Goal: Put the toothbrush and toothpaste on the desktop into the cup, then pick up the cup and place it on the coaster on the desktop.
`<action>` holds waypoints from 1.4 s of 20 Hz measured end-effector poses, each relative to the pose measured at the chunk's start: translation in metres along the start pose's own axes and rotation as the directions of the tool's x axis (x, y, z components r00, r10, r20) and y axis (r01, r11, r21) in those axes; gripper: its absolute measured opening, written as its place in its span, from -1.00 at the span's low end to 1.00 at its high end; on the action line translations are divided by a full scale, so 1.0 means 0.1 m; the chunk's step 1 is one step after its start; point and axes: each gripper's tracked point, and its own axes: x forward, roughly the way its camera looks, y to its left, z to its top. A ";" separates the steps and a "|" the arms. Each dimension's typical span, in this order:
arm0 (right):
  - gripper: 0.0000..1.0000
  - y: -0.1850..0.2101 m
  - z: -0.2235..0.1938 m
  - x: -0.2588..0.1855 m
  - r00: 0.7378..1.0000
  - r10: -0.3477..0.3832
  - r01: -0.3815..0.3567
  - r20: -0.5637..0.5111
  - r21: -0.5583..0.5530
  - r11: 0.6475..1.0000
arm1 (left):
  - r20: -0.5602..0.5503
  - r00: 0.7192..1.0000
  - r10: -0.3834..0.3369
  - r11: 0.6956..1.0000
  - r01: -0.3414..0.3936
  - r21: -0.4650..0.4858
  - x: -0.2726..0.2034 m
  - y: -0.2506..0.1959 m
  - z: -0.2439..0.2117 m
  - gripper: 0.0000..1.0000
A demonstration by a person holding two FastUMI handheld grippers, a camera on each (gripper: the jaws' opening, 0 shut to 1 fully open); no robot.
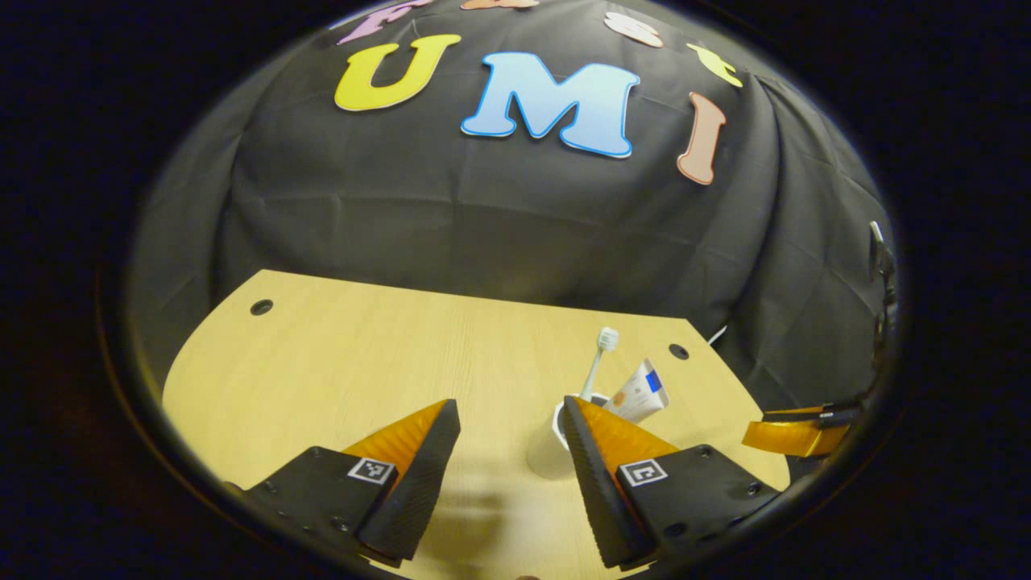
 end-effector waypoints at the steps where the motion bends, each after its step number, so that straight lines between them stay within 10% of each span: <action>1: 0.16 0.07 0.01 0.04 1.000 0.024 -0.024 -0.015 -0.032 0.999 | -0.008 1.000 0.007 1.000 -0.007 0.002 -0.07 0.03 -0.02 0.72; 8: 0.17 0.50 0.01 0.35 0.977 0.127 -0.171 -0.169 -0.278 0.945 | -0.035 0.996 0.081 0.996 -0.082 -0.028 -0.56 0.43 -0.18 0.72; 16: 0.16 0.61 -0.20 0.72 0.939 0.068 -0.225 -0.337 -0.451 0.864 | -0.088 0.984 0.156 0.981 -0.164 -0.103 -1.04 0.79 -0.55 0.72; 28: 0.16 0.69 -0.38 1.13 0.895 0.019 -0.249 -0.446 -0.462 0.851 | -0.119 0.954 0.276 0.943 -0.293 -0.161 -1.46 1.41 -0.79 0.72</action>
